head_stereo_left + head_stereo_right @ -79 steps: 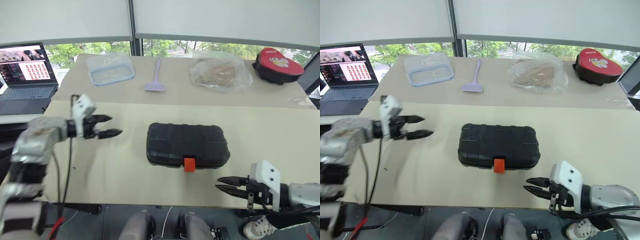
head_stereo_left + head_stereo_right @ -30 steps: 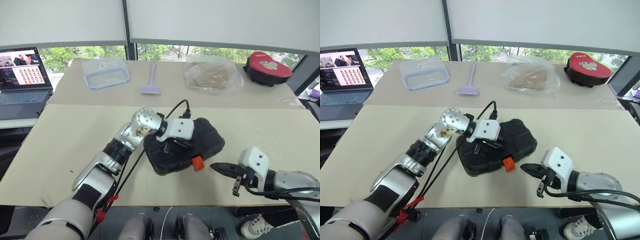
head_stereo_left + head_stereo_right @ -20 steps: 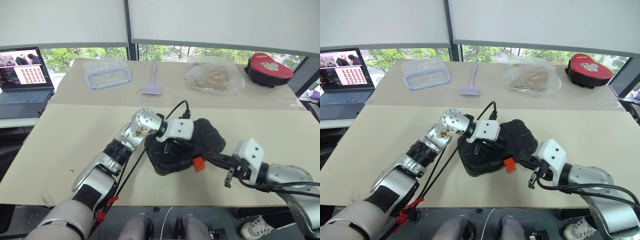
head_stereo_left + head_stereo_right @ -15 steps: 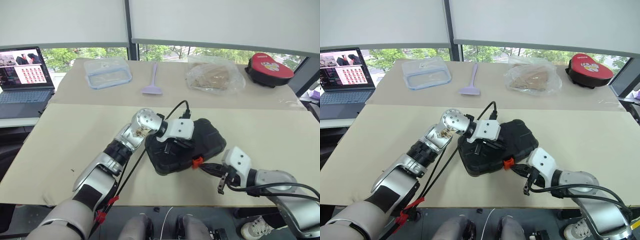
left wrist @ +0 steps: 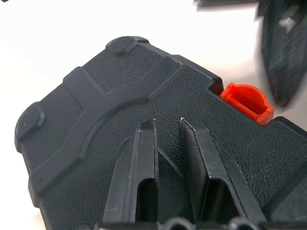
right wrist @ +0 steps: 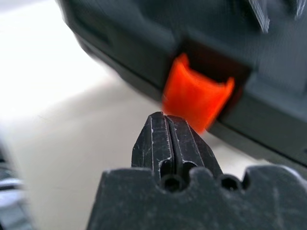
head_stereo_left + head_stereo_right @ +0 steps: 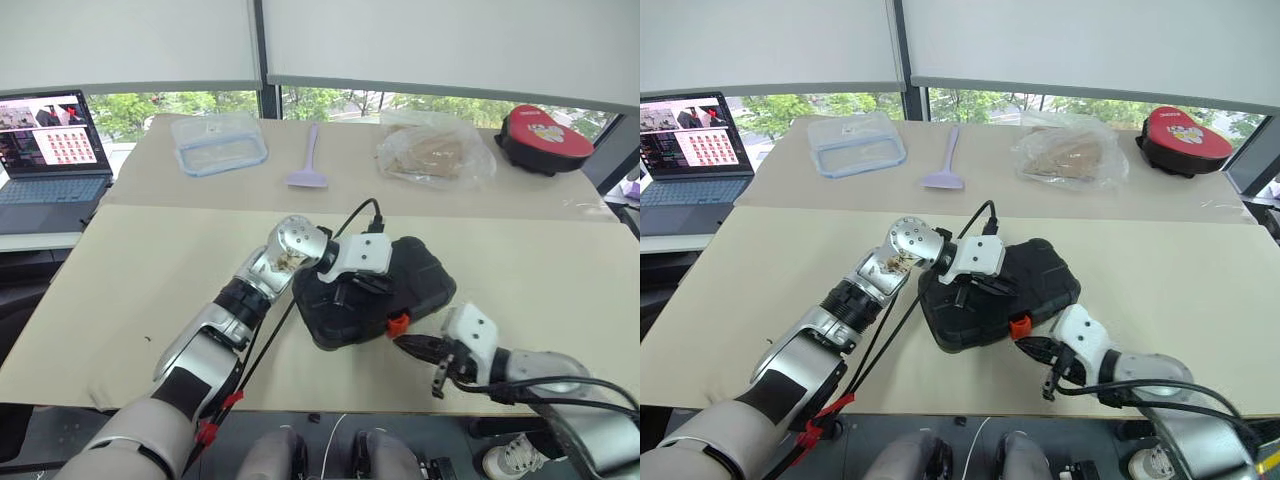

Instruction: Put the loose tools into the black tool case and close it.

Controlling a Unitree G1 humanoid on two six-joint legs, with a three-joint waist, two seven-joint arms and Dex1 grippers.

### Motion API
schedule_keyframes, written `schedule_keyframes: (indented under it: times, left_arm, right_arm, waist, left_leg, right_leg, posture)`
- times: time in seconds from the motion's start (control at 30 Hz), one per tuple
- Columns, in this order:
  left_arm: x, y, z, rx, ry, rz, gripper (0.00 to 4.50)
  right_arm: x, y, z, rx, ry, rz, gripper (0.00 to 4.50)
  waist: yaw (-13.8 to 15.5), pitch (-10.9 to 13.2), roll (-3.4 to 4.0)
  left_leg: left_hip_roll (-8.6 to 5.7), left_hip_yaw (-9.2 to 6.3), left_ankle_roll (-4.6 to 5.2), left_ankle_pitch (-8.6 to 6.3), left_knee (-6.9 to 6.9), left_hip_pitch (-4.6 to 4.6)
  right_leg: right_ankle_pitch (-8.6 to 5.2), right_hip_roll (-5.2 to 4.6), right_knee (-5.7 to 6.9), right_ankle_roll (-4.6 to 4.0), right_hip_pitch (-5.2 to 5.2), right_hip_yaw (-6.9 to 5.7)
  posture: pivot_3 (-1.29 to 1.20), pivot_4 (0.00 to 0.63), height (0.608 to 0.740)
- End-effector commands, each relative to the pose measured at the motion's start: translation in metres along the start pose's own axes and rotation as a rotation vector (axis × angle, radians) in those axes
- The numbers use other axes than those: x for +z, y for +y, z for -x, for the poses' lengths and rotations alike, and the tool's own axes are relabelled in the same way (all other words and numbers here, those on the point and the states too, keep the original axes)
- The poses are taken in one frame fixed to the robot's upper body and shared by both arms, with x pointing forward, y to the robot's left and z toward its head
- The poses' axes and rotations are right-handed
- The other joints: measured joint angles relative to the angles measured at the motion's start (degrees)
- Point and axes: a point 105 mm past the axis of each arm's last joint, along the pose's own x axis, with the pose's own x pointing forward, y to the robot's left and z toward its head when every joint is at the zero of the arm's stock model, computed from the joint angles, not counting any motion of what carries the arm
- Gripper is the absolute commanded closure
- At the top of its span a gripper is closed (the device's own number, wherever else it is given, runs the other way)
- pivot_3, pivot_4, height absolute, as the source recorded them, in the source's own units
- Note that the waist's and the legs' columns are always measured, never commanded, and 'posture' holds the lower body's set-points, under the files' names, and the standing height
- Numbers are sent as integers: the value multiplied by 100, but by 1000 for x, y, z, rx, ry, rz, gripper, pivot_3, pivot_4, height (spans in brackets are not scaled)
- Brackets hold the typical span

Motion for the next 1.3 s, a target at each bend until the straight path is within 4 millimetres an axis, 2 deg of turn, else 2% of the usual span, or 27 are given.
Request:
schedule_keyframes:
  times: [0.03, 0.13, 0.27, 0.47, 0.83, 1.03, 1.2, 1.3]
  left_arm:
    - [-18, -11, -7, -43, 67, 44, 3605]
    - [-19, -10, -7, -43, 69, 40, 3605]
    - [-18, -10, -9, -46, 66, 35, 3605]
    - [-18, -11, -9, -42, 67, 34, 3605]
    - [-20, -12, -9, -42, 68, 33, 3605]
    - [-18, -12, -11, -46, 59, 24, 3605]
    - [-13, -14, -14, -57, 47, 16, 3605]
    - [-11, -15, -16, -66, 41, 9, 3605]
  right_arm:
    - [27, -14, 10, -63, -83, -7, 4500]
    - [26, -28, 3, -119, -62, -8, 4500]
    - [14, -32, -11, -127, -7, -7, 4500]
    - [-4, -26, -11, -110, 69, -13, 4500]
    - [-1, -17, 1, -121, 61, -10, 4500]
    - [-16, -7, 5, -115, 99, -52, 4500]
    - [-34, 2, -1, -109, 134, -86, 4500]
    - [-39, -6, -14, -163, 117, -85, 4500]
  waist:
    - [-11, 1, -1]
    - [-13, 1, -1]
    - [-3, 1, -1]
    - [-10, 1, 0]
    - [-21, 1, 0]
    - [-5, 2, 0]
    - [-10, 2, 0]
    - [-5, 3, -1]
  left_leg:
    - [1, 0, 1, -1, 1, 0]
    - [-1, 0, 12, -8, 2, 0]
    - [-4, 0, 15, -10, 0, -1]
    - [-10, 2, 16, -9, 9, -7]
    - [-10, 2, 17, -11, 8, -7]
    - [-11, 2, 17, -11, 7, -7]
    - [-12, 2, 17, -11, 8, -7]
    - [-11, 1, 17, -11, 8, -6]
  right_leg:
    - [1, 0, -1, 1, 1, 0]
    - [2, -6, -2, 2, -1, 0]
    - [1, -7, -1, 3, -5, -2]
    - [1, -12, -2, 5, -2, -4]
    - [0, -15, -2, 10, -3, -5]
    - [0, -16, -2, 11, -3, -6]
    - [0, -18, -2, 12, -3, -7]
    - [-1, -17, -2, 13, -5, -7]
  posture:
    - [0, 150, 728]
    - [0, 150, 728]
    - [0, 150, 728]
    - [0, 150, 728]
    - [0, 150, 728]
    - [0, 150, 728]
    - [0, 150, 728]
    - [0, 150, 728]
